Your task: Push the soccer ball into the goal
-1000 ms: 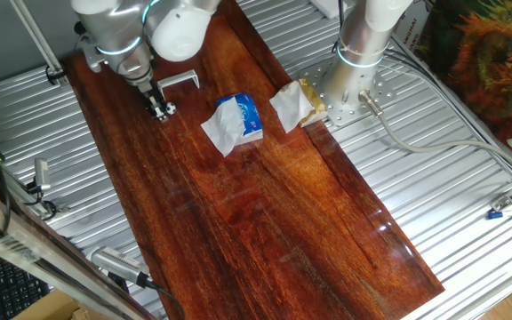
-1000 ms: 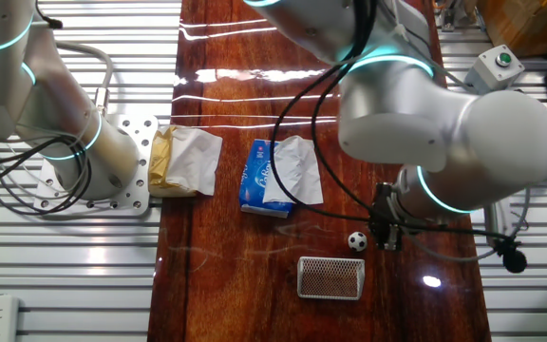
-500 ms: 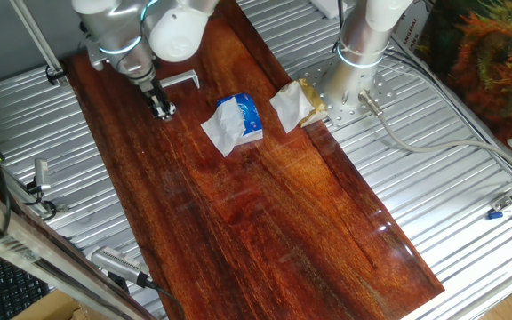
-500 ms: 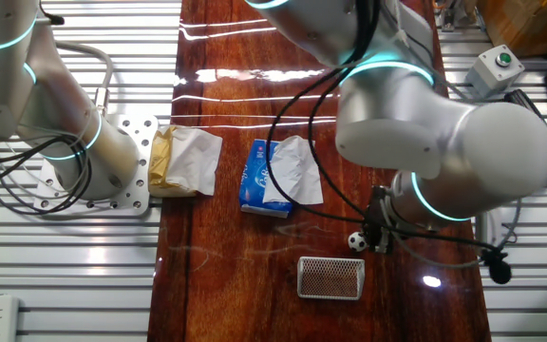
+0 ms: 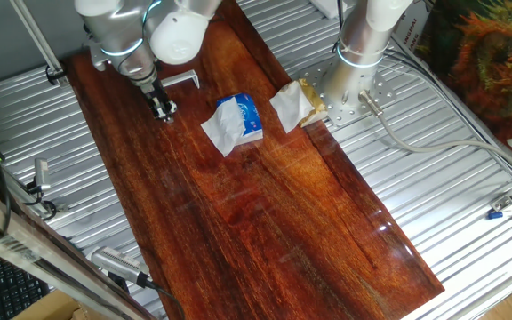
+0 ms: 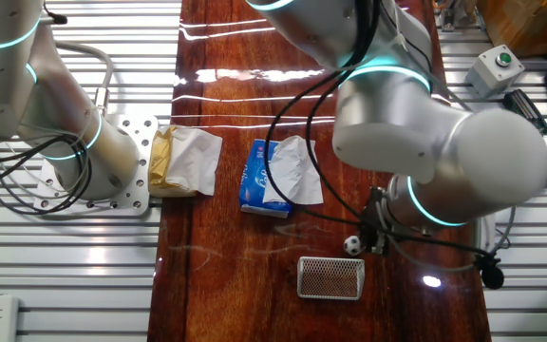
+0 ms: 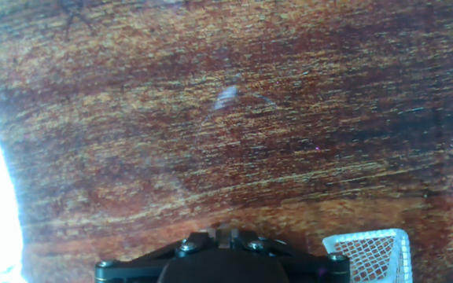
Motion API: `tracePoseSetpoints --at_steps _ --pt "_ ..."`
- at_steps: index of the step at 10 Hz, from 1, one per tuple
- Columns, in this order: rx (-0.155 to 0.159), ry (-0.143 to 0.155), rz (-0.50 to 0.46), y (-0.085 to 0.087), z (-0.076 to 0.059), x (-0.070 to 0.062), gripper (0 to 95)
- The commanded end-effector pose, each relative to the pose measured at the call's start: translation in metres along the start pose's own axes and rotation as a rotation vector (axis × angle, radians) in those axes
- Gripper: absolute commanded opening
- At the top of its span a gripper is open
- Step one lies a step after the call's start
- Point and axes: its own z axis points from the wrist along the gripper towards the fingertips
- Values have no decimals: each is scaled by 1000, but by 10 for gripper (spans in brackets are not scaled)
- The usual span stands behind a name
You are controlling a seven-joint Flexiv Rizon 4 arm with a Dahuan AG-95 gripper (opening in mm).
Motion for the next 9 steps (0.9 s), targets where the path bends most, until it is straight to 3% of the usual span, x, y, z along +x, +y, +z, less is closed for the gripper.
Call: tracePoseSetpoints --at_steps 1,2,3,4,9 --pt "-6 12 14 -2 3 5 950" --pt "-30 17 35 -1 1 6 950" --pt "-29 24 38 -1 1 6 950" --pt "-4 45 25 -1 1 6 950" --pt "-4 65 33 -1 1 6 950"
